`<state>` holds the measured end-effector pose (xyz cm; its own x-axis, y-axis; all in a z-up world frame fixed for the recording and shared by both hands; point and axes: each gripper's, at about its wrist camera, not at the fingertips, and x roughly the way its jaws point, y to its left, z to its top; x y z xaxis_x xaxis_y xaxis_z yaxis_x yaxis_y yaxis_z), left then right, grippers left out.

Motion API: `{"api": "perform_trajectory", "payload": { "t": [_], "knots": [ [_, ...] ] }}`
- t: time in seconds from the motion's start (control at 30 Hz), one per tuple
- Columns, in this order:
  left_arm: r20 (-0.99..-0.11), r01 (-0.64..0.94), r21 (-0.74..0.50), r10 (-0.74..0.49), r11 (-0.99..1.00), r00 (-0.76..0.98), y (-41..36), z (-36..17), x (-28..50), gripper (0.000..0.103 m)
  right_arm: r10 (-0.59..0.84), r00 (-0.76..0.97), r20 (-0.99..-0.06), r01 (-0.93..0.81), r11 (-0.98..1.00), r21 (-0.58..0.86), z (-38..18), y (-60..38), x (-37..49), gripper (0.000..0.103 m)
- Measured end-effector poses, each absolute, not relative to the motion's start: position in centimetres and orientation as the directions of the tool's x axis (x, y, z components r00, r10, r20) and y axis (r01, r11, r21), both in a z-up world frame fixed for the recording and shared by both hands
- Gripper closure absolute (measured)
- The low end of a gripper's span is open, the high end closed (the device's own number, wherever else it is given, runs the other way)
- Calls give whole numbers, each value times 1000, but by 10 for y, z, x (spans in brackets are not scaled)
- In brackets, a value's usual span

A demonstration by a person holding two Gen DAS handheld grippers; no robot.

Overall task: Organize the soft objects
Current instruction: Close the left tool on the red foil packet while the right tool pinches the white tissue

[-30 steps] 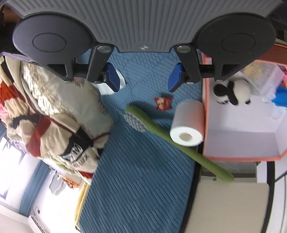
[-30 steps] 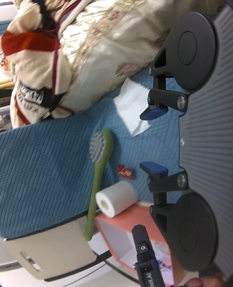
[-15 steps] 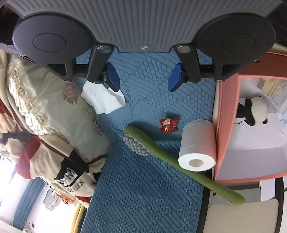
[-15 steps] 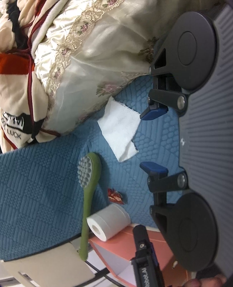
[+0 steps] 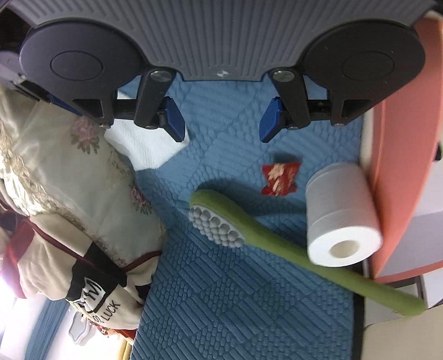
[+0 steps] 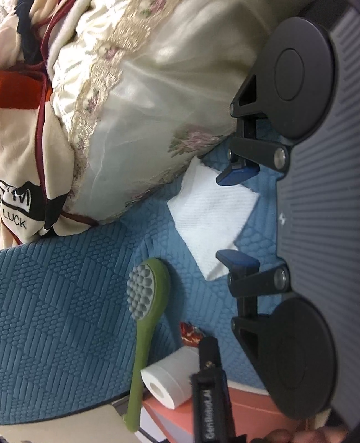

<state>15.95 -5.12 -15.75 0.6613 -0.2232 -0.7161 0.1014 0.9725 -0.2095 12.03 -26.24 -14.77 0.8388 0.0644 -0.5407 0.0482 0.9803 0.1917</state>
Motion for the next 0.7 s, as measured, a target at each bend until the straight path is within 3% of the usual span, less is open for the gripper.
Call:
{"api": "perform_trajectory", "payload": {
  "t": [0.4, 0.7],
  "knots": [
    [-714, 119, -187, -218, 975, 665, -62, -190, 213, 38, -39, 827, -561, 150, 977, 152, -163, -263, 164, 49],
    [-725, 28, -217, -180, 976, 665, -50, -207, 226, 38, -104, 798, -594, 232, 962, 144, -173, -265, 190, 49]
  ]
}}
